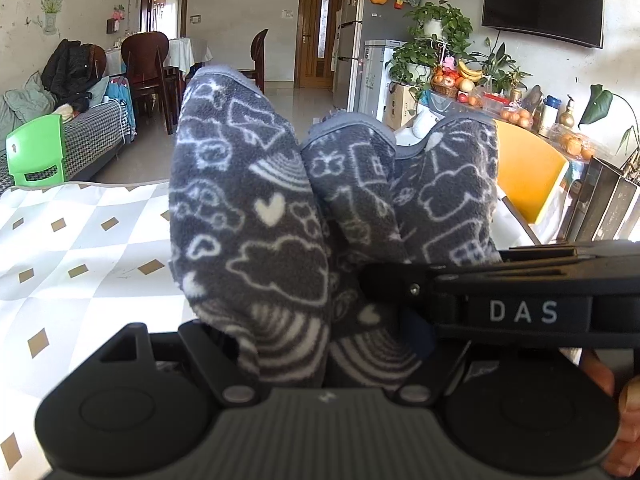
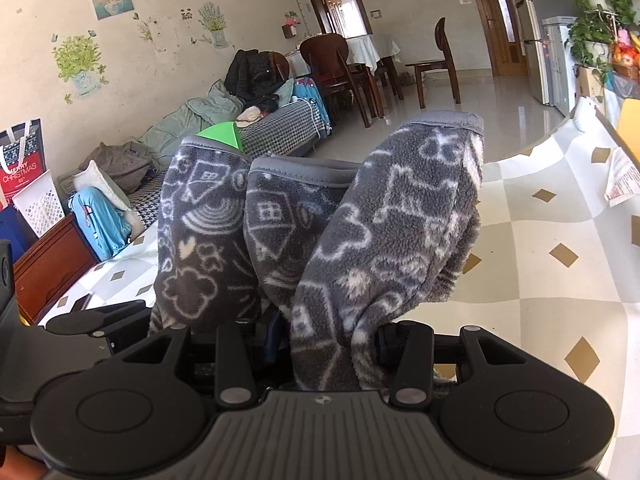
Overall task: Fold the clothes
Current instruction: 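Hold the jacket bundle raised between both grippers, then lower the jacket bundle back onto the bed with both grippers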
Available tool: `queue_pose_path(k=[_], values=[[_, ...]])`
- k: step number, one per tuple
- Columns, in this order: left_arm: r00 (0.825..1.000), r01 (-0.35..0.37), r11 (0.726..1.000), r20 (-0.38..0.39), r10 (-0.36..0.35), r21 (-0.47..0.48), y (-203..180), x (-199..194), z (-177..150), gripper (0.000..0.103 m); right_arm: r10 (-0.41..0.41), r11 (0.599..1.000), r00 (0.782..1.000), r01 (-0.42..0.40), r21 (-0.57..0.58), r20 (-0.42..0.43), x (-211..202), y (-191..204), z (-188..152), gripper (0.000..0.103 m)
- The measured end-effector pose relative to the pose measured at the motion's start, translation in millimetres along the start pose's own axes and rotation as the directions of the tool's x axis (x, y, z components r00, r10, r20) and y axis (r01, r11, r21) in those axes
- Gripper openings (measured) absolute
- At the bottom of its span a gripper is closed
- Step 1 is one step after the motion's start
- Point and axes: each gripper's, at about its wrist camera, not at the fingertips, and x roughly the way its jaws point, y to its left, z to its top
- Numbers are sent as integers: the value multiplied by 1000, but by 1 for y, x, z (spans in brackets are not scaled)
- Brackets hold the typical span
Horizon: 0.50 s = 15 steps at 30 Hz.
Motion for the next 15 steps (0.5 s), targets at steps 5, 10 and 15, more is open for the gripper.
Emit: queue_pose_path(k=[5, 10, 15], values=[[1000, 31, 999, -6, -30, 25, -22, 16, 5, 77, -40, 998, 999, 39, 43, 14, -13, -22, -3, 43], [999, 53, 998, -7, -53, 38, -41, 29, 13, 77, -81, 994, 996, 79, 72, 35, -23, -39, -3, 43], [997, 75, 996, 4, -76, 53, -60, 42, 21, 77, -121, 987, 991, 115, 113, 52, -31, -54, -2, 43]])
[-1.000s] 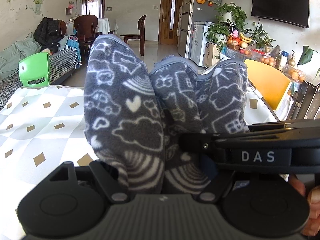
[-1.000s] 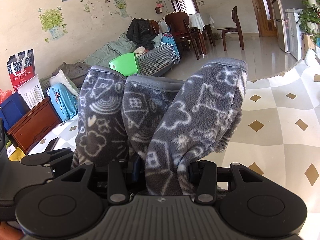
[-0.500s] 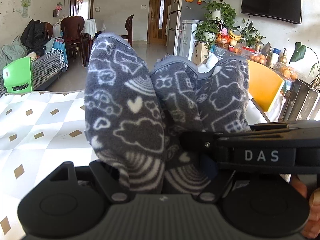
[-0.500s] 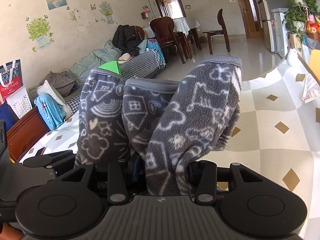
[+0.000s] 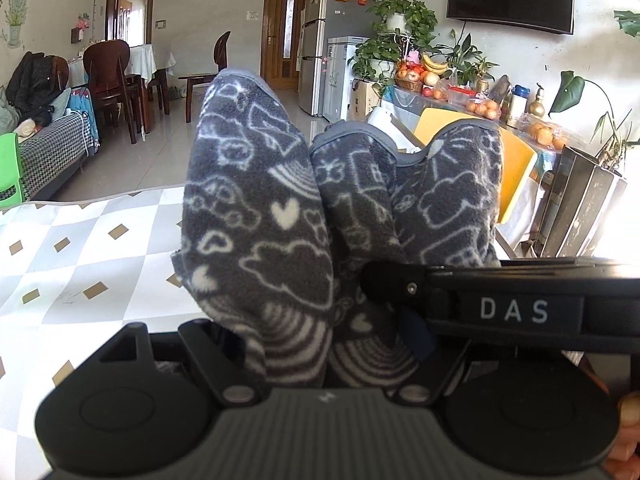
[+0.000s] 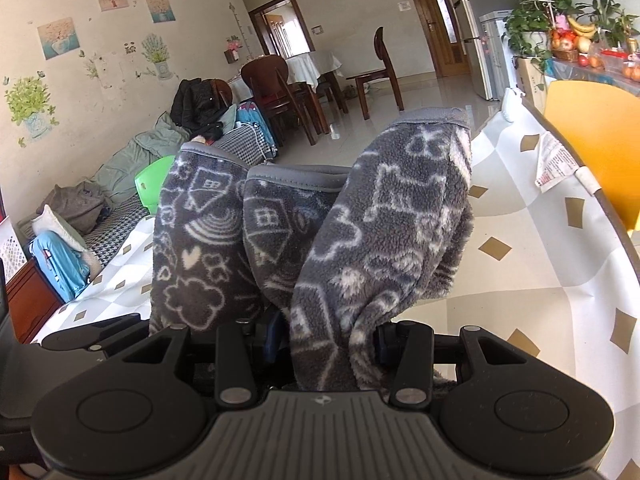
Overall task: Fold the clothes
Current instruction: 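Lower the jacket bundle back onto the bed with both grippers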
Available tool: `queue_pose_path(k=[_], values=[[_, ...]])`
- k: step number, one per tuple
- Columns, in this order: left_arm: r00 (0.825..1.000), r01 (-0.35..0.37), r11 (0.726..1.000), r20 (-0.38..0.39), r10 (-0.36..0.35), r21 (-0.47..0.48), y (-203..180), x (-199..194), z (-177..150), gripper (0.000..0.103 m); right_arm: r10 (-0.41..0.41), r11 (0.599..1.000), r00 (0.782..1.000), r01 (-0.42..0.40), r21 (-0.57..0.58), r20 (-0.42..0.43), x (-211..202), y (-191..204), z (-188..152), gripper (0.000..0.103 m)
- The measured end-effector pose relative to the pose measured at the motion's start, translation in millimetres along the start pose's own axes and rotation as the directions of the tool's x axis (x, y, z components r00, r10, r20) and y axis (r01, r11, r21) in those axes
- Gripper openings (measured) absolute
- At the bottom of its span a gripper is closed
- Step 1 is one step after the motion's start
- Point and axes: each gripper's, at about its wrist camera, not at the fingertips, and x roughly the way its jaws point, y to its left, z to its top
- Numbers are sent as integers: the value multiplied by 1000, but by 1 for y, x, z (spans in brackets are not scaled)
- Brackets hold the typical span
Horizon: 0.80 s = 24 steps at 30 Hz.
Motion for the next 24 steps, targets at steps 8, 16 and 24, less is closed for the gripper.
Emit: queue_pose_path(k=[8, 16, 24], values=[[1000, 14, 1000, -20, -14, 16, -20, 21, 4, 76, -36, 998, 999, 36, 46, -7, -3, -24, -2, 43], [998, 50, 999, -43, -49, 7, -31, 42, 4, 76, -66, 993, 998, 67, 99, -18, -6, -44, -4, 43], [997, 64, 997, -55, -62, 39, -48, 69, 4, 71, -91, 982, 995, 97, 161, -45, 5, -72, -3, 43]])
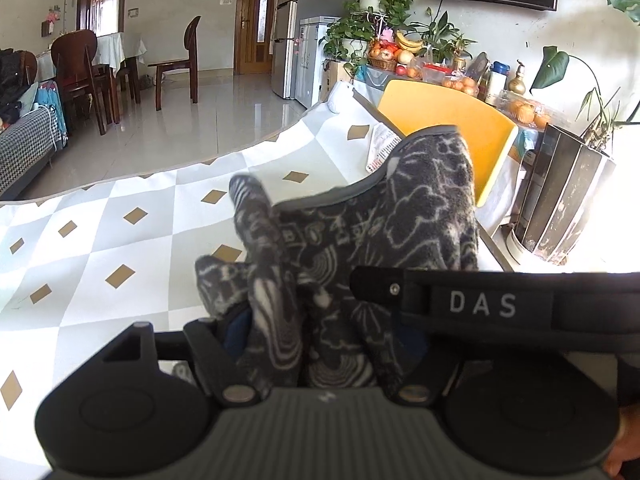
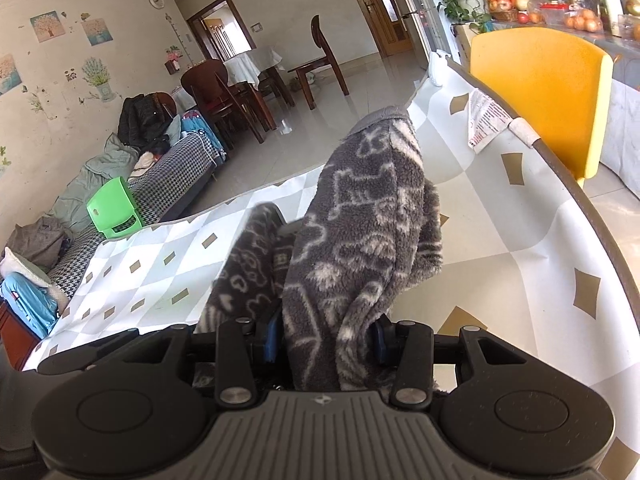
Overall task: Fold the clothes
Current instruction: 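Lower the jacket bundle back onto the bed with both grippers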
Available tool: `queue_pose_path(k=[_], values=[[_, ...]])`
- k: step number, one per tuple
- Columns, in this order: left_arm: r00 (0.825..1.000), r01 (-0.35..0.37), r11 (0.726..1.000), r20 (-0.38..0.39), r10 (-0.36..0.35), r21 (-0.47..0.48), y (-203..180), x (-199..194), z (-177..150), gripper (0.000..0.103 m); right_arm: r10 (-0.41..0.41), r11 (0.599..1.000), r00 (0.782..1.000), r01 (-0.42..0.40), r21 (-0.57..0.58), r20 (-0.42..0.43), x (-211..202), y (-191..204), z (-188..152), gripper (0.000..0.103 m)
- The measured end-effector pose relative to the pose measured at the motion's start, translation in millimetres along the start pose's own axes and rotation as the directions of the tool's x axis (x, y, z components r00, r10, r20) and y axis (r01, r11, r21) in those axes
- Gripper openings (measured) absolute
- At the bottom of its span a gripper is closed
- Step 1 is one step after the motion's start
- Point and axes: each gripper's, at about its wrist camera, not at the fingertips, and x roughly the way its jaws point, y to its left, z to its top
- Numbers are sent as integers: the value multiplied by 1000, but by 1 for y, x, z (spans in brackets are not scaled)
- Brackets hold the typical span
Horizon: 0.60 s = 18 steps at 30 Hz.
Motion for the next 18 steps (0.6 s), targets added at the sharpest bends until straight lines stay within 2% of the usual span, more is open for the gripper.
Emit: queue_pose_path(k=[4, 5, 6, 9, 10, 14, 18], values=[[999, 10, 1000, -53, -11, -24, 0, 26, 1, 73, -52, 996, 998, 55, 72, -36, 12, -20, 0, 45], [998, 1, 1000, -57, -3, -29, -1, 30, 0, 75, -90, 990, 995, 95, 104, -44, 14, -27, 0, 49], [998, -5, 999, -56, 3, -34, -2, 32, -1, 76, -127, 984, 990, 133, 120, -57, 15, -31, -1, 56], [999, 3, 999, -43, -5, -53, -2, 32, -5, 89, -219, 962, 972, 229, 150, -82, 16, -43, -2, 68], [999, -1, 999, -44, -1, -54, -2, 32, -6, 92, -243, 954, 966, 254, 160, -86, 15, -47, -2, 68], [999, -1, 997, -53, -4, -80, 3, 30, -11, 93, -267, 932, 962, 271, 239, -51, 3, -66, -4, 68], [997, 2, 993, -70, -10, -120, 8, 28, -16, 95, -303, 919, 953, 295, 260, -10, -4, -75, 0, 68]])
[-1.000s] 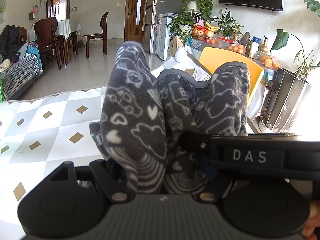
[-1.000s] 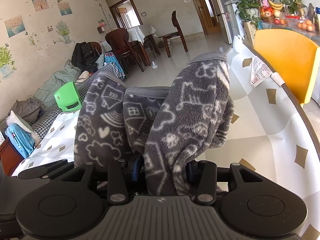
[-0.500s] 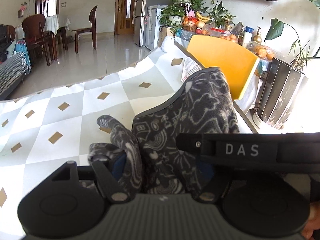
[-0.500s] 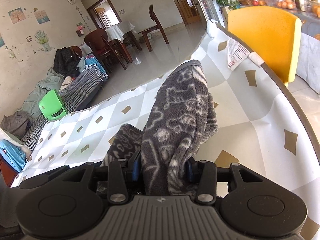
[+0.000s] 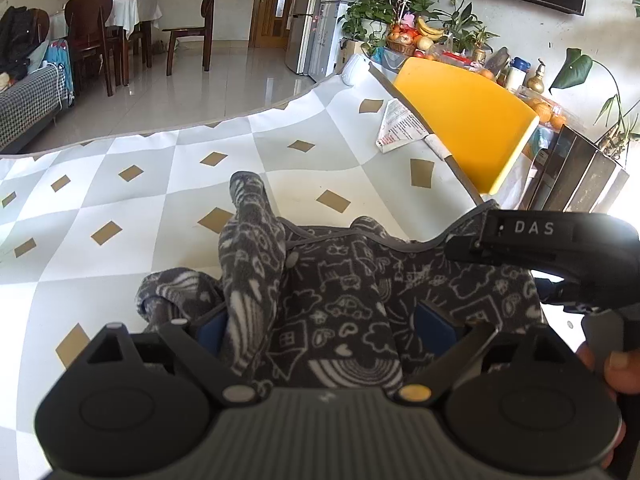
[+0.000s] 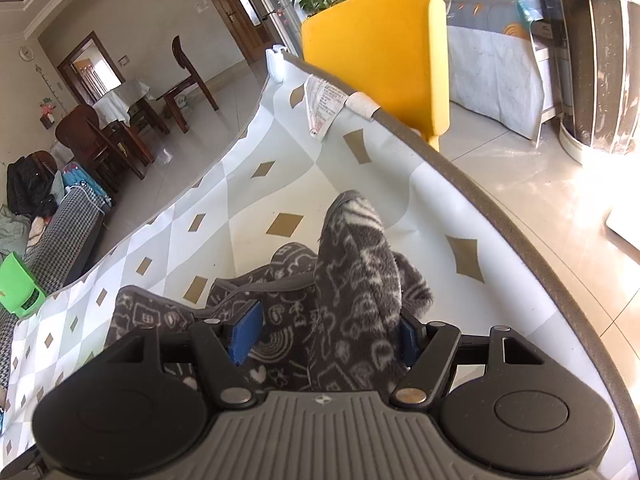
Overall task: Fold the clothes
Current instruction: 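Lower the jacket bundle back onto the bed with both grippers, then open both grippers and release the bundle onto the bed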
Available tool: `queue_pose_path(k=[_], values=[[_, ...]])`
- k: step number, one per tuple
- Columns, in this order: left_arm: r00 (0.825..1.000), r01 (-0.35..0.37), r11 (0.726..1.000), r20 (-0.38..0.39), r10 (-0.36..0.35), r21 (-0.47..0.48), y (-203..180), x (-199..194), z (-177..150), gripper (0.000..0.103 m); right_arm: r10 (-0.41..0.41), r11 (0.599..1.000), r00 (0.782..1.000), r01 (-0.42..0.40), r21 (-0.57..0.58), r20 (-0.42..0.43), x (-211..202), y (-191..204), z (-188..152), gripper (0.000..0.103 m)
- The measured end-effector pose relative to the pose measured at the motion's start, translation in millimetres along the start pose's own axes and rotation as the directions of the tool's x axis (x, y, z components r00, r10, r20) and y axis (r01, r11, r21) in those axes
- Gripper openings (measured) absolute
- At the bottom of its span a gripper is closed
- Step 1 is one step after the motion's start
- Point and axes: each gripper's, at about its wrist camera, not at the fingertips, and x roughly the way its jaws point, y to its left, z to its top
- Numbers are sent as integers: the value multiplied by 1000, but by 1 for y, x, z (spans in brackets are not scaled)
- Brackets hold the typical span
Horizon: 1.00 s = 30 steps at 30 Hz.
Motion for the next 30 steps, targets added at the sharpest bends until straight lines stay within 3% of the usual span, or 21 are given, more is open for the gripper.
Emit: queue_pose_path(k=[13, 23, 30], values=[[997, -51, 998, -58, 49, -30, 19, -6, -21, 100, 13, 1000, 999, -13, -7, 52, -14, 1, 5, 69], [992, -75, 996, -109, 69, -48, 27, -11, -32, 103, 103, 993, 987, -95, 67, -127, -2, 6, -9, 69], [990, -72, 996, -127, 65, -55, 29, -15, -41, 103, 105, 993, 981, -96, 64, -162, -1, 13, -18, 69]])
